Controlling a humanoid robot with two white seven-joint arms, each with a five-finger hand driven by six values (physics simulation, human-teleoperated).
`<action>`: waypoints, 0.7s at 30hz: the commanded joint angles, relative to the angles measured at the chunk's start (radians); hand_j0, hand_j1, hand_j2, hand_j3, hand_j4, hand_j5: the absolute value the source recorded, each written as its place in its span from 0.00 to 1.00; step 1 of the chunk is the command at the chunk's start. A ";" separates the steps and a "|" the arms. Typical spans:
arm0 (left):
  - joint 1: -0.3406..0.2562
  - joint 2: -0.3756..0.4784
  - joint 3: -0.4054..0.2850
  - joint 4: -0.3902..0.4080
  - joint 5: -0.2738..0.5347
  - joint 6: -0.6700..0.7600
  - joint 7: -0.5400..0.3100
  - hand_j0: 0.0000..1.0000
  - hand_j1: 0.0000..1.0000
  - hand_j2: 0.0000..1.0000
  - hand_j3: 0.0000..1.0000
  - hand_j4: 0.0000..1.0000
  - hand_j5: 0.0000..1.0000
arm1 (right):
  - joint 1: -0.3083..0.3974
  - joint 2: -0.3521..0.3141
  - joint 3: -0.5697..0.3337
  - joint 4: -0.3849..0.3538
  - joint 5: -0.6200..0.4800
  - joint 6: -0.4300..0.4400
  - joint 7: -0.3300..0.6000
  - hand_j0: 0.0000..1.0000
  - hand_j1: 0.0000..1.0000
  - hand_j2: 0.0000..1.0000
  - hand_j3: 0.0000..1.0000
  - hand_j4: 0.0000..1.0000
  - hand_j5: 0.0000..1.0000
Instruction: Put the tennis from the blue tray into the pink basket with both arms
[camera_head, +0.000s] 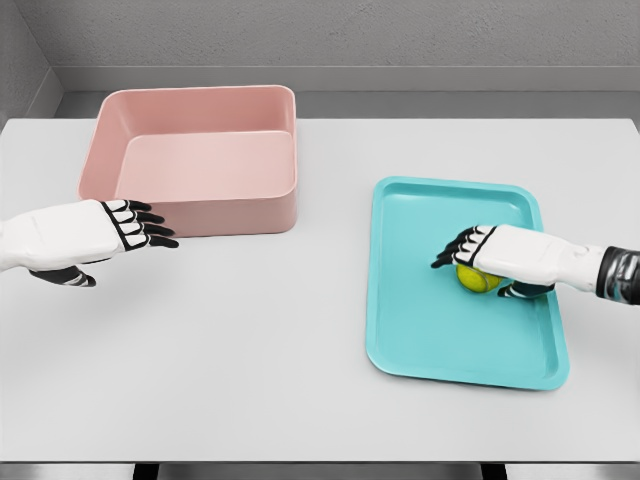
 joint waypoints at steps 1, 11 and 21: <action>0.000 0.001 0.001 0.000 0.006 0.001 0.000 1.00 1.00 1.00 1.00 1.00 1.00 | 0.000 -0.001 0.000 0.000 -0.004 0.002 0.012 0.83 0.83 0.83 0.83 0.83 0.83; 0.000 0.001 0.004 0.000 0.006 0.001 0.000 1.00 1.00 1.00 1.00 1.00 1.00 | -0.002 0.002 -0.002 0.010 0.009 0.002 0.010 0.64 0.64 0.64 0.64 0.64 0.64; 0.000 0.001 0.004 -0.011 0.006 0.001 0.000 1.00 1.00 1.00 1.00 1.00 1.00 | -0.014 0.010 -0.009 0.000 -0.001 0.002 0.010 0.59 0.59 0.59 0.59 0.59 0.59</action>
